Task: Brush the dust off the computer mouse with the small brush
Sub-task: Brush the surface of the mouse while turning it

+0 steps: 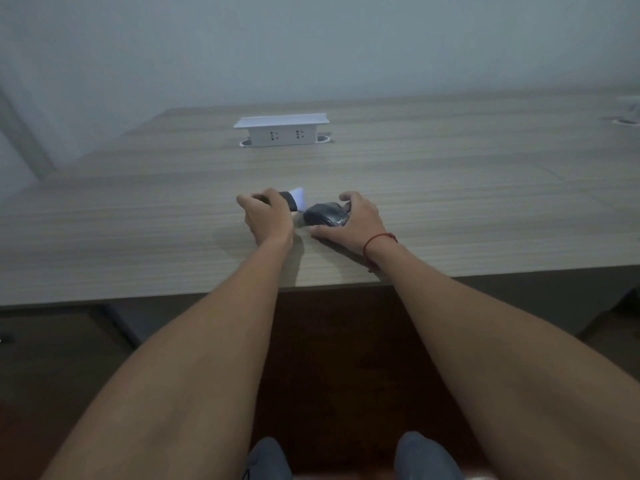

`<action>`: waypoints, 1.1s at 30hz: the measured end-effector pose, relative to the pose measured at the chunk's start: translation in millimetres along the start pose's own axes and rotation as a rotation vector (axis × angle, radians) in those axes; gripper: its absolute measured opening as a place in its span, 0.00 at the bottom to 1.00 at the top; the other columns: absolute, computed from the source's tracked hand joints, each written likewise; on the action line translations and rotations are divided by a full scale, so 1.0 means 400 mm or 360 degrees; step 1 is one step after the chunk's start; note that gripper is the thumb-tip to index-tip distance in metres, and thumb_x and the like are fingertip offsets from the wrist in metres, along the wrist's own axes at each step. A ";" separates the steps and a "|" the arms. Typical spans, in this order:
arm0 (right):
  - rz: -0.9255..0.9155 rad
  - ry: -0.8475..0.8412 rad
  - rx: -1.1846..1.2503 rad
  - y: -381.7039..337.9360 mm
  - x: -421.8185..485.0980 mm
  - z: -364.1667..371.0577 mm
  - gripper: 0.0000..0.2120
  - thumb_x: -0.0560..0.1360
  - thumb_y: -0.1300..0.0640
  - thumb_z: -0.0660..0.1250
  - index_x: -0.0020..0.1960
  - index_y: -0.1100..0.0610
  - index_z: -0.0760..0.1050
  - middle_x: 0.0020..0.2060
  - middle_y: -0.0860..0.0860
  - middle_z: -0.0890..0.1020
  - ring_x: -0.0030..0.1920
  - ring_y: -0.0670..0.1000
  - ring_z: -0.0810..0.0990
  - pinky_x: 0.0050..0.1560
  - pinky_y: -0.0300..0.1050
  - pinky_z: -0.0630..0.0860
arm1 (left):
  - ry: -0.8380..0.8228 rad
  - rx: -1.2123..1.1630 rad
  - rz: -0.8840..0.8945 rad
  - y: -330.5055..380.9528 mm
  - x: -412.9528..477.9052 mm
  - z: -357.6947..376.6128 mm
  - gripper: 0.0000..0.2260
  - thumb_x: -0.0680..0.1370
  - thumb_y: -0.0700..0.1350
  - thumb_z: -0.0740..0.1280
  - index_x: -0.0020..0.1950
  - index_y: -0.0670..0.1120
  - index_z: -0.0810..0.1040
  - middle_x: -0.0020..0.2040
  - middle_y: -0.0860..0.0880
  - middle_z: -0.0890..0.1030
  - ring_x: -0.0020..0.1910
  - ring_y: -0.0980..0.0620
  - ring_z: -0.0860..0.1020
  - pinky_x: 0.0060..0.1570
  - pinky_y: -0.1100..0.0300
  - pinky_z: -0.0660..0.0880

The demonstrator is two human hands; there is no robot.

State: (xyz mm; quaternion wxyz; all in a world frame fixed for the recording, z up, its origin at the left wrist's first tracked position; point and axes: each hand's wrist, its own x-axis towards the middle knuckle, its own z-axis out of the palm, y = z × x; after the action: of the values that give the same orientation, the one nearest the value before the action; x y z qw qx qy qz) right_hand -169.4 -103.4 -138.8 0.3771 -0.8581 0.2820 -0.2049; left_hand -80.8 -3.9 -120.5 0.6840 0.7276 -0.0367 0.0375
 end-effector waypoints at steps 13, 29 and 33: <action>0.0024 -0.0071 0.0158 0.009 0.007 -0.013 0.37 0.57 0.45 0.81 0.63 0.48 0.74 0.59 0.48 0.79 0.61 0.53 0.76 0.63 0.56 0.75 | -0.0168 0.0236 0.0160 0.023 0.027 -0.006 0.14 0.81 0.50 0.61 0.56 0.40 0.70 0.54 0.44 0.76 0.48 0.50 0.74 0.44 0.63 0.69; 0.0203 -0.0263 0.0325 -0.015 0.010 -0.039 0.40 0.64 0.39 0.76 0.71 0.54 0.69 0.67 0.52 0.75 0.60 0.49 0.73 0.62 0.47 0.71 | -0.0266 0.0261 0.0290 0.057 0.020 -0.005 0.10 0.81 0.50 0.61 0.50 0.44 0.67 0.48 0.47 0.74 0.46 0.51 0.73 0.38 0.67 0.66; 0.0210 -0.0305 0.0396 -0.009 0.013 -0.051 0.38 0.67 0.45 0.76 0.72 0.55 0.69 0.69 0.53 0.74 0.59 0.49 0.71 0.57 0.44 0.67 | -0.0201 0.0368 0.0189 0.038 0.012 0.009 0.11 0.81 0.47 0.60 0.56 0.40 0.71 0.54 0.42 0.77 0.54 0.44 0.77 0.45 0.61 0.67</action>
State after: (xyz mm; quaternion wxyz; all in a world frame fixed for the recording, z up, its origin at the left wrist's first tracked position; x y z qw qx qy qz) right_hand -175.7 -115.7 -122.6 0.5182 -0.7999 0.2730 -0.1305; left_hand -77.6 -8.6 -105.1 0.5886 0.7989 -0.1181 0.0360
